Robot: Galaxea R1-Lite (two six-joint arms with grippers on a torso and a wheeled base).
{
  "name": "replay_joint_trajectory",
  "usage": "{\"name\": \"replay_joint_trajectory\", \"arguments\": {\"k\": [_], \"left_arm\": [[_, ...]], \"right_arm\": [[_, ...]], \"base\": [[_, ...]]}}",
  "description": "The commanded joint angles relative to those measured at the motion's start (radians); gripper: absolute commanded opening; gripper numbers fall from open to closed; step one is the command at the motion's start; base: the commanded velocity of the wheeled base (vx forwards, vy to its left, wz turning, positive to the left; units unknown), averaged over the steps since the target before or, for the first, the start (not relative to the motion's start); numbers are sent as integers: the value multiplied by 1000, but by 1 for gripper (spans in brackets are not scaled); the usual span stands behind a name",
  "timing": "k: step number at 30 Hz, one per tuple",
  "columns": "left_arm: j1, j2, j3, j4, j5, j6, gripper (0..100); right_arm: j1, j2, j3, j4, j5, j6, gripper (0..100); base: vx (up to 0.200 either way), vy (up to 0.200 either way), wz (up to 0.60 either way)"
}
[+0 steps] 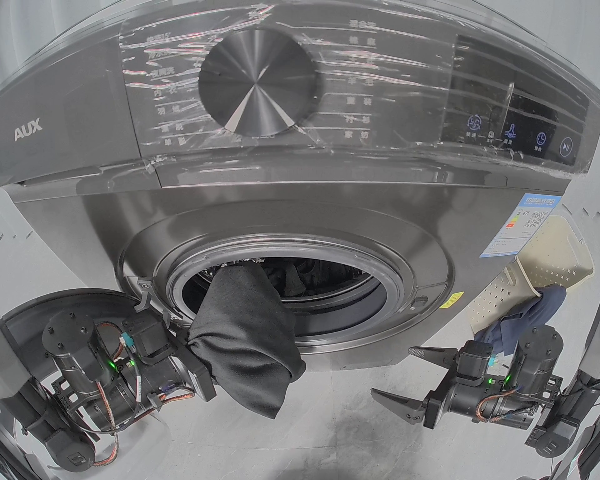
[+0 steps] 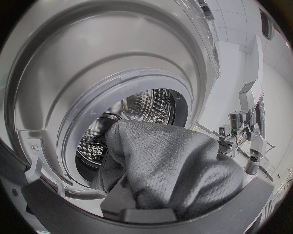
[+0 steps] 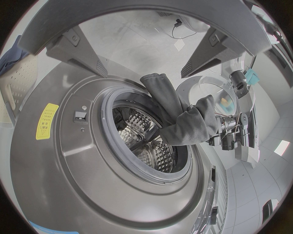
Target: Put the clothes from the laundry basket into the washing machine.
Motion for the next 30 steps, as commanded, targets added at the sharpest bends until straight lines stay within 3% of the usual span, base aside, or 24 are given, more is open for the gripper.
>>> {"name": "replay_joint_trajectory", "arguments": {"k": [1, 14, 20, 26, 30], "left_arm": [[-2, 4, 3, -1, 0, 1, 0], [-24, 13, 4, -1, 6, -7, 0], [-45, 11, 1, -1, 34, -39, 0], [-62, 21, 3, 1, 29, -71, 0], [-64, 76, -13, -1, 31, -62, 0]], "right_arm": [[13, -1, 2, 0, -2, 1, 100], [62, -1, 1, 0, -39, 20, 100], [100, -16, -4, 0, -80, 41, 100], [100, -47, -5, 0, -80, 40, 100], [100, -59, -7, 0, -80, 38, 100]], "base": [[0, 0, 0], [0, 0, 0], [0, 0, 0], [0, 0, 0], [0, 0, 0]]}}
